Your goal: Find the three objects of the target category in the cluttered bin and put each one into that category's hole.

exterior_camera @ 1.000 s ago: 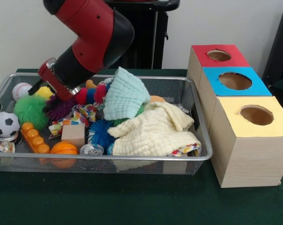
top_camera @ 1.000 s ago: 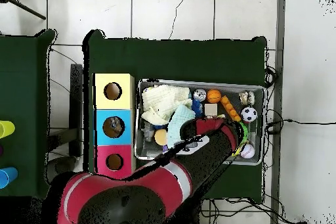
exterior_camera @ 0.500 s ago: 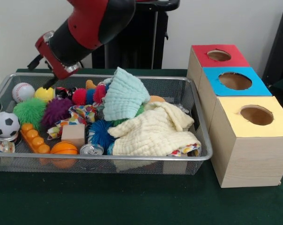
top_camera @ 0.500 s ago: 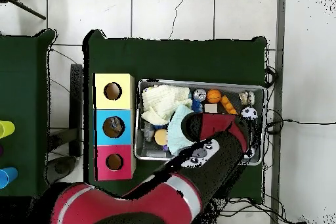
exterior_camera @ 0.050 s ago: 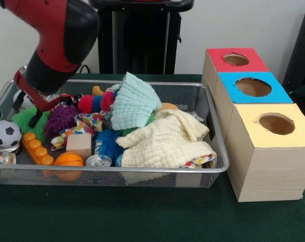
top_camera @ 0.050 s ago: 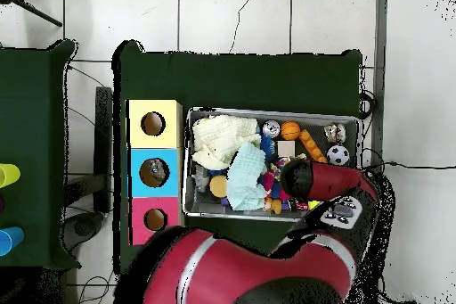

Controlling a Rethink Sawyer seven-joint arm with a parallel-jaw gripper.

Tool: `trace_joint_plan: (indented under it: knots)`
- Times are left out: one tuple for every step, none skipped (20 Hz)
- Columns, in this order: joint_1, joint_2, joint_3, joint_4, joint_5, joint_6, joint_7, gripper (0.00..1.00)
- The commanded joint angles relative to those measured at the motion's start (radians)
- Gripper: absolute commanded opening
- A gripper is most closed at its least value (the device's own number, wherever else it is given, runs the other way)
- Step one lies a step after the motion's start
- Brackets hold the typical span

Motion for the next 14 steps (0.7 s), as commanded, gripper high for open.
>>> trace_joint_plan:
  knots:
    - [-0.141,-0.069,0.449,0.154,-0.088,0.125,-0.307,1.00]
    - [-0.144,-0.090,0.467,0.160,-0.093,0.174,-0.317,1.00]
    - [-0.137,-0.110,0.479,0.152,-0.090,0.263,-0.335,1.00]
    - [-0.133,-0.117,0.485,0.143,-0.094,0.307,-0.337,1.00]
    - [-0.127,-0.116,0.493,0.117,-0.101,0.362,-0.357,1.00]
    - [-0.132,-0.114,0.507,0.105,-0.111,0.384,-0.364,1.00]
    - [-0.145,-0.108,0.528,0.091,-0.115,0.413,-0.383,1.00]
    - [-0.157,-0.101,0.549,0.077,-0.120,0.442,-0.403,1.00]
    - [-0.171,-0.098,0.569,0.069,-0.119,0.463,-0.414,1.00]
    - [-0.173,-0.095,0.572,0.062,-0.123,0.472,-0.408,1.00]
    - [-0.168,-0.090,0.569,0.043,-0.127,0.503,-0.406,1.00]
    - [-0.170,-0.088,0.574,0.035,-0.131,0.518,-0.405,1.00]
    - [-0.157,-0.085,0.566,0.012,-0.151,0.542,-0.416,1.00]
    - [-0.161,-0.085,0.578,0.006,-0.166,0.550,-0.402,0.00]
